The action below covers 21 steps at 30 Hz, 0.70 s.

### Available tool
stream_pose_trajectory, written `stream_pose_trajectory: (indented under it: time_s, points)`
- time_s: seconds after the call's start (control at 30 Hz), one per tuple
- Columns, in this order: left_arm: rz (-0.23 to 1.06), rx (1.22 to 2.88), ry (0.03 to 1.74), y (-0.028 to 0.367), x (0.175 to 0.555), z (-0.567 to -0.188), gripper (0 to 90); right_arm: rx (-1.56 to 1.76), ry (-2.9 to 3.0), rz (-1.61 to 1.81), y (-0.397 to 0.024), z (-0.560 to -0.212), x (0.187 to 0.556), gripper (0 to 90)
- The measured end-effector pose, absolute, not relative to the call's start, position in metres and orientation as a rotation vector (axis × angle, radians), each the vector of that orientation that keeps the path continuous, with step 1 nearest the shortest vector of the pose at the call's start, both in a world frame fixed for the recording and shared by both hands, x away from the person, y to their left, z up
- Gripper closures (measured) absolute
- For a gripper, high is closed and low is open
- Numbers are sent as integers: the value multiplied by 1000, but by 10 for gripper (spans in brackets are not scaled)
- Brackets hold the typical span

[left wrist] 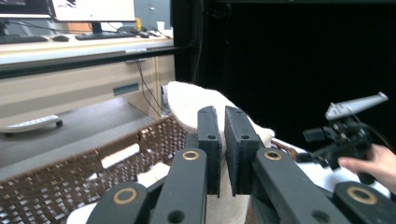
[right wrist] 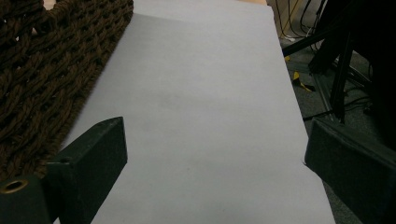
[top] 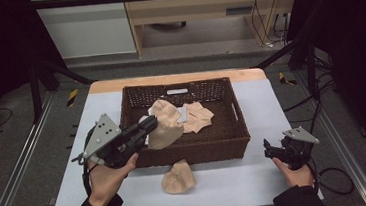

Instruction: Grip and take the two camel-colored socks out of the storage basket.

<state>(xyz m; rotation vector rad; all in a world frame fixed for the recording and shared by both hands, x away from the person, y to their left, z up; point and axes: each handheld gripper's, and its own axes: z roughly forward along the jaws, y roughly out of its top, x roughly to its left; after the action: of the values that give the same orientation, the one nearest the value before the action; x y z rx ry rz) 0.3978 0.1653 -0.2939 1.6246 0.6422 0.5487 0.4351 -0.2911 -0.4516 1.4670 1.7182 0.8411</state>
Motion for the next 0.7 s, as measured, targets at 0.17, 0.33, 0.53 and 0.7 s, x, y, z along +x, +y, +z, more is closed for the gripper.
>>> stream_pose_trajectory:
  time_s: [0.17, 0.33, 0.53, 0.7]
  points:
    - [514, 1651, 642, 165, 388, -313, 846, 1464, 1718, 842, -291, -452, 435, 60]
    - [476, 1706, 644, 164, 380, -335, 846, 1465, 1720, 842, -290, -452, 434, 61]
    - [426, 1777, 652, 158, 374, -363, 846, 1464, 1724, 842, -290, -452, 434, 62]
    - [389, 1813, 692, 158, 376, -384, 846, 1471, 1726, 839, -290, -453, 434, 62]
